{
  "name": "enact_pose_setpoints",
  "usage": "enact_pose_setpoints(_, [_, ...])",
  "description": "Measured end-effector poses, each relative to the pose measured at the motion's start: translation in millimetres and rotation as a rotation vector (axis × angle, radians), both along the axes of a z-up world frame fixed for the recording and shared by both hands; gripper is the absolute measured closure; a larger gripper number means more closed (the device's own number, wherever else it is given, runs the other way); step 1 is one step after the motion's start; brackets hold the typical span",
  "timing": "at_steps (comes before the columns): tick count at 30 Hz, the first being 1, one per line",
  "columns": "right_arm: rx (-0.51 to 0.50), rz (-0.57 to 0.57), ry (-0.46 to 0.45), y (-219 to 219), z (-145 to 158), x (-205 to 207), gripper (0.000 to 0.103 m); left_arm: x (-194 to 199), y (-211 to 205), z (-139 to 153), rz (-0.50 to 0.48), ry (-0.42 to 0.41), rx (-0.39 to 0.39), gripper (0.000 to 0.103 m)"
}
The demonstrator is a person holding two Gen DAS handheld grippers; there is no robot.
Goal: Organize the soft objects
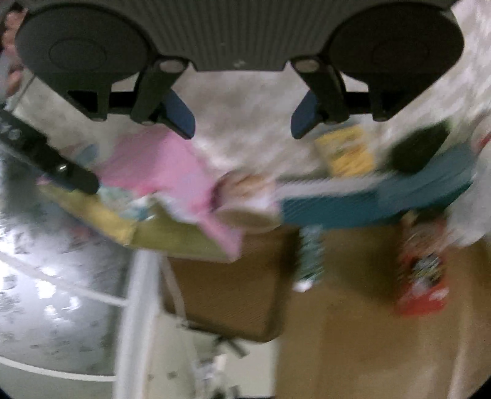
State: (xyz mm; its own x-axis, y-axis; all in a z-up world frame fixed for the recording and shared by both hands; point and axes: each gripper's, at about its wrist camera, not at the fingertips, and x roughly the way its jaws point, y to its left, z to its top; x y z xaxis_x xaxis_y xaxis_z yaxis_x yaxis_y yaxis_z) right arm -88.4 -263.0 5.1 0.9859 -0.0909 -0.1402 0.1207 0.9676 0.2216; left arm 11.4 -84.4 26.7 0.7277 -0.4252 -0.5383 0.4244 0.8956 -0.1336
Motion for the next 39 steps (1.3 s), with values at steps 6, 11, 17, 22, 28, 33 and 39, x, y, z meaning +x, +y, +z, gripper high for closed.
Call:
enact_pose_setpoints(6, [-0.039, 0.182, 0.1, 45.1, -5.6, 16.6, 0.048, 0.7, 55.4, -19.0, 0.127, 0.047, 0.037, 0.032])
enact_pose_setpoints(11, [-0.049, 0.292, 0.19, 75.5, -10.1, 36.2, 0.048, 6.4, 102.7, -18.7, 0.229, 0.052, 0.017, 0.032])
enact_pose_setpoints(17, [-0.053, 0.391, 0.237, 104.0, -4.0, 62.5, 0.048, 14.6, 147.1, -21.1, 0.338, 0.063, -0.059, 0.023])
enact_pose_setpoints(22, [-0.029, 0.427, 0.272, 125.1, -5.5, 86.8, 0.048, 10.7, 139.0, -19.8, 0.356, 0.032, -0.024, 0.015])
enact_pose_setpoints(28, [-0.059, 0.46, 0.292, 150.9, -2.9, 129.0, 0.048, -14.4, 171.5, -13.6, 0.481, -0.1, -0.22, 0.007])
enact_pose_setpoints(33, [-0.079, 0.511, 0.306, 175.6, 4.3, 165.2, 0.048, -21.6, 200.8, -17.4, 0.593, -0.104, -0.379, 0.005])
enact_pose_setpoints(39, [-0.083, 0.518, 0.391, 203.5, -4.8, 204.8, 0.039, -21.1, 203.7, -16.5, 0.601, -0.104, -0.393, 0.005])
